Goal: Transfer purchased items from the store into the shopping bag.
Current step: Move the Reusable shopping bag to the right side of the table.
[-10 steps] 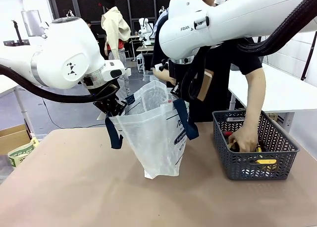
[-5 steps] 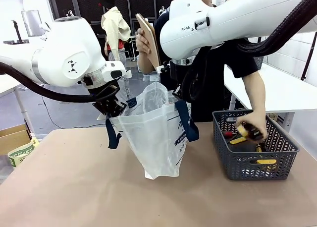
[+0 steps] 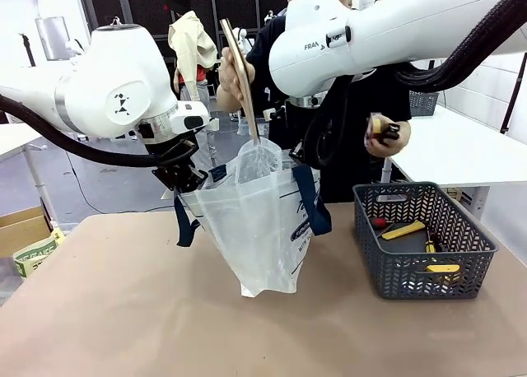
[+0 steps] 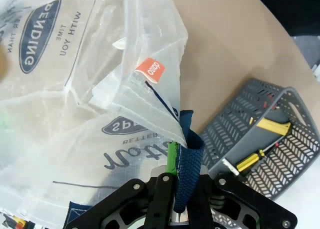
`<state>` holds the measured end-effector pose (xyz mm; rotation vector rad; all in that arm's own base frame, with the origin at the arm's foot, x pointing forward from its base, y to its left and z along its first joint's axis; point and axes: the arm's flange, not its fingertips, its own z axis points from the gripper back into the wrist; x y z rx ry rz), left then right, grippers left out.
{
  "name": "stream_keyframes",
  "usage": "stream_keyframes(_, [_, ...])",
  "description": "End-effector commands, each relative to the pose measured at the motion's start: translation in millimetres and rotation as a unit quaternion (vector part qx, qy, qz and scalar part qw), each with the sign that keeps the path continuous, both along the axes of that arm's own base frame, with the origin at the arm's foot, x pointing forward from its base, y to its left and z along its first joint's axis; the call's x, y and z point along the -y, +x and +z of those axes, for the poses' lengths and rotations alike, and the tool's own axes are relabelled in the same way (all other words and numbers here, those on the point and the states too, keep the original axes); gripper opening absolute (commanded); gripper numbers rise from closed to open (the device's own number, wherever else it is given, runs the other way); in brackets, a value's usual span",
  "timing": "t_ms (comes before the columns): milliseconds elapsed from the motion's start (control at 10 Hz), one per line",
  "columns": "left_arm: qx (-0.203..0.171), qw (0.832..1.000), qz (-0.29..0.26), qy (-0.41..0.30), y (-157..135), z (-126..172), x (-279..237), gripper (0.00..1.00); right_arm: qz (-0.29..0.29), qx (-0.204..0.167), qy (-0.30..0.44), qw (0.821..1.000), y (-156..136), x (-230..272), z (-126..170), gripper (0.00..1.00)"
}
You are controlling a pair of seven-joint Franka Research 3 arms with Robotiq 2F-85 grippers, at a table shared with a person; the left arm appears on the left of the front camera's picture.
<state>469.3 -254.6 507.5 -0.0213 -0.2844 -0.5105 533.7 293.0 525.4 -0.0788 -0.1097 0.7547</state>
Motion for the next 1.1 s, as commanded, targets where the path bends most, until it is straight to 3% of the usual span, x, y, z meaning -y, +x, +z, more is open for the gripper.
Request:
stream_keyframes(0, [0.037, 0.999, 0.016, 0.001, 6.5, 0.1, -6.7, 0.00, 0.001, -0.015, 0.013, 1.000, 2.2, 4.4, 0.1, 0.00])
stream_keyframes(300, [0.035, 0.999, 0.012, -0.032, 7.5, -0.4, -14.0, 0.00, -0.004, -0.017, 0.017, 1.000, 3.5, 6.1, -1.2, 0.00])
stream_keyframes(1000, [0.030, 0.999, 0.016, -0.020, 5.7, 5.1, -15.9, 0.00, -0.002, -0.027, 0.015, 1.000, 3.2, 11.9, -1.3, 0.00])
